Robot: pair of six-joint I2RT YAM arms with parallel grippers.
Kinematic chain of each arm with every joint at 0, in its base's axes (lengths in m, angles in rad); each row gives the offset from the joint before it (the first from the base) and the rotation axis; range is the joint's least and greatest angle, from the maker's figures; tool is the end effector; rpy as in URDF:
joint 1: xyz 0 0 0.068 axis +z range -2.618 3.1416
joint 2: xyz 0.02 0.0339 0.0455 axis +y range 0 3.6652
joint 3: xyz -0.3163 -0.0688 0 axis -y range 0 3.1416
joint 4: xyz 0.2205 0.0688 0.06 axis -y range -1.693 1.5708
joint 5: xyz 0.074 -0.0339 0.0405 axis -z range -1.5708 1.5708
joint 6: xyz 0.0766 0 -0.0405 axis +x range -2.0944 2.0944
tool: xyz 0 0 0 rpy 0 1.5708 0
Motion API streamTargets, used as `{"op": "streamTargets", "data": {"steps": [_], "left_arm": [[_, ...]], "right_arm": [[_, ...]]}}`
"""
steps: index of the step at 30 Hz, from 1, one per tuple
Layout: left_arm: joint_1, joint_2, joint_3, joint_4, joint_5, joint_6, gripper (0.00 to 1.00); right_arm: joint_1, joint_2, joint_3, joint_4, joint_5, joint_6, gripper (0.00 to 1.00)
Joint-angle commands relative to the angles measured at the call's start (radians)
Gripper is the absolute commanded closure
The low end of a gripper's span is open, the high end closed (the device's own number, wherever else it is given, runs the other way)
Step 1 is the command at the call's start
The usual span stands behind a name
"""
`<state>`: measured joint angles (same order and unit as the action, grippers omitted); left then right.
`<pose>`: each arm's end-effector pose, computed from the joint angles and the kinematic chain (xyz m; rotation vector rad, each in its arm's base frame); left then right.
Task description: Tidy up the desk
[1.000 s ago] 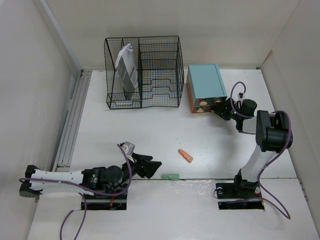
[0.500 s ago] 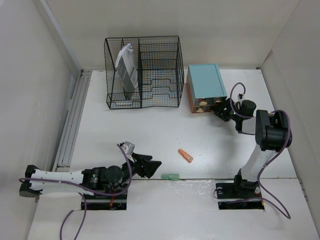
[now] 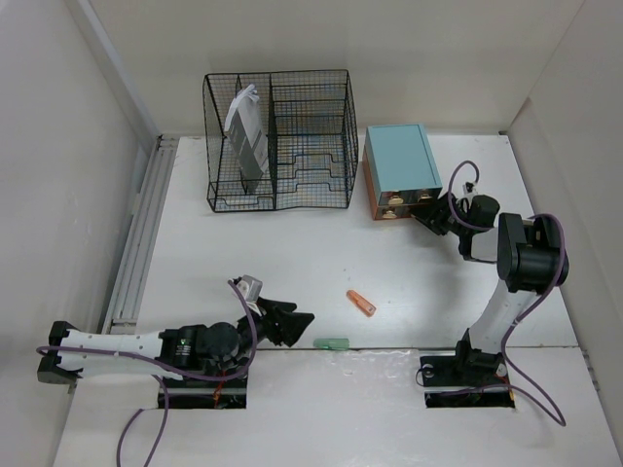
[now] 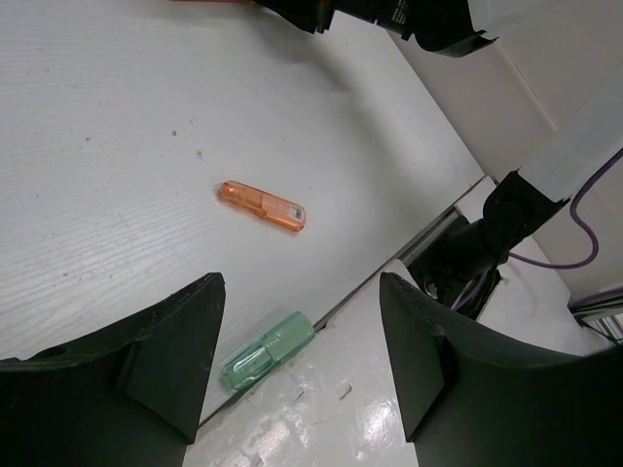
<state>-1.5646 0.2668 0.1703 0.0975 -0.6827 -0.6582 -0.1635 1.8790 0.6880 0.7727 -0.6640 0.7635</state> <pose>0.0488 -0.0733 0.2355 0.1896 1.6931 -1.1874 0.3788 -0.0147 0.1778 0.4921 1.9842 1.0401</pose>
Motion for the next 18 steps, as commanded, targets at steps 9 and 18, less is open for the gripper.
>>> {"op": "streamTargets", "data": {"steps": [9, 18], "left_arm": [[-0.005, 0.011, 0.034, 0.044, -0.014, 0.017, 0.39], [-0.005, -0.009, 0.034, 0.033, -0.014, 0.017, 0.39]], "right_arm": [[-0.022, 0.003, 0.008, 0.134, -0.022, 0.003, 0.67], [-0.041, -0.073, -0.062, -0.033, -0.121, -0.118, 0.67]]}}
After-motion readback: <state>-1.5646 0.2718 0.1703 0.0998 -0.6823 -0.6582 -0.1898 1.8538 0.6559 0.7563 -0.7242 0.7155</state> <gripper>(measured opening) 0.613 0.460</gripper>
